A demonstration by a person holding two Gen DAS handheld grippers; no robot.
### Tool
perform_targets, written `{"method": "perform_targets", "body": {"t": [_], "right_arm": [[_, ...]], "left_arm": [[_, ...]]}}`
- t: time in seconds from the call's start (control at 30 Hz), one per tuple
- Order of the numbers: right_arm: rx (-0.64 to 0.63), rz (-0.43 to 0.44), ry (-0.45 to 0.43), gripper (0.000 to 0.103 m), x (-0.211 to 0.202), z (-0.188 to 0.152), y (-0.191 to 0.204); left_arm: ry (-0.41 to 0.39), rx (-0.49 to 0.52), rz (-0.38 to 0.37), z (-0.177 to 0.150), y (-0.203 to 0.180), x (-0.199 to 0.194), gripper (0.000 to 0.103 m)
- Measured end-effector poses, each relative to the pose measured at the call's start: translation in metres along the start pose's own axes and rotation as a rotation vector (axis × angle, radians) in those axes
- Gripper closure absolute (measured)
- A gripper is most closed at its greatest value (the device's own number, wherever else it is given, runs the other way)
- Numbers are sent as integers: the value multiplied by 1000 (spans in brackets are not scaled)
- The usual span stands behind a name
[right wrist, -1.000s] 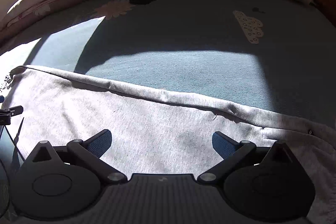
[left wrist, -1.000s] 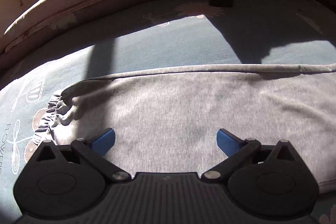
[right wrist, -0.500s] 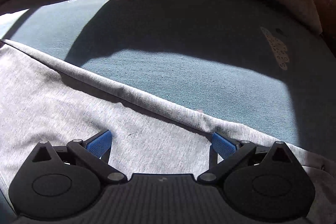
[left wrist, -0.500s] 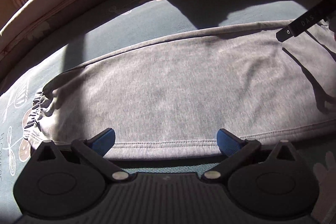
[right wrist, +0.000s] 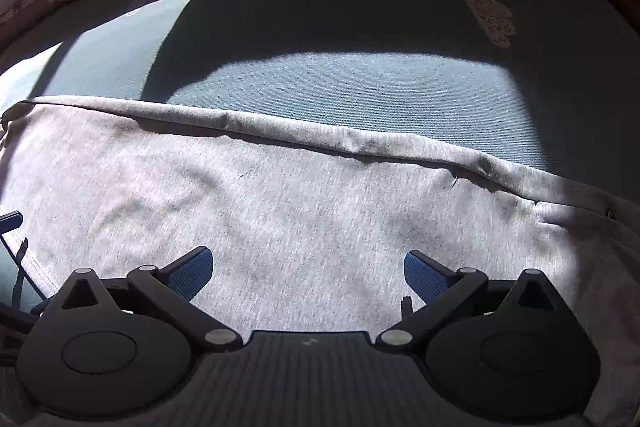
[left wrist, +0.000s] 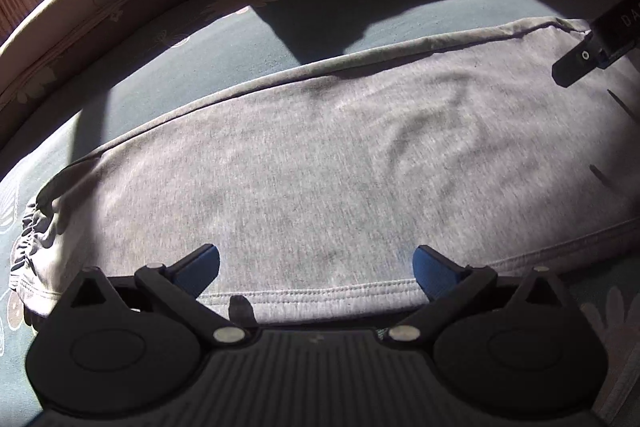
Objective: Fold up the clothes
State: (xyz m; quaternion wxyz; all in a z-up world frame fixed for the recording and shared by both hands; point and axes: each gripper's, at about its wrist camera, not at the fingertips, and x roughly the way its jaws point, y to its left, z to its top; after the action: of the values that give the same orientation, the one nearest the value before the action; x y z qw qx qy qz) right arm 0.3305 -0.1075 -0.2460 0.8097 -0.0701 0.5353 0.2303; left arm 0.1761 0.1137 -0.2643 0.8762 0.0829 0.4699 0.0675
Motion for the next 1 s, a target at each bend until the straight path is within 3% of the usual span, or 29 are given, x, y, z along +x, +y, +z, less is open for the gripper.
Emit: {"method": "perform_targets", "body": {"t": [0.23,0.43,0.6,0.7,0.77,0.83,1.0], "right_arm": [[136,125,20,0,-42,-52,-8],[144,197,95,0,-14,-99,27],[86,266,37,0,-36,-106,46],[72,159,-11,0,-41,-106,49],[107,138,33,0,-27,-107,48],[136,167,75,0,-15,-109,47],[129,304,-16,0,-56,-115,44]], "left_arm": [[-38,25,1,10,-18,-19,1],[-22,-51,14,5,-17,-37,1],[-20,-57,58,-4,-7,-64,1],[-2,-79,68,-10,-3,-72,1],[16,-94,64,-15,-2,-74,1],[32,-105,53,-18,-2,-75,1],[33,-129,45,-26,-10,-87,1]]}}
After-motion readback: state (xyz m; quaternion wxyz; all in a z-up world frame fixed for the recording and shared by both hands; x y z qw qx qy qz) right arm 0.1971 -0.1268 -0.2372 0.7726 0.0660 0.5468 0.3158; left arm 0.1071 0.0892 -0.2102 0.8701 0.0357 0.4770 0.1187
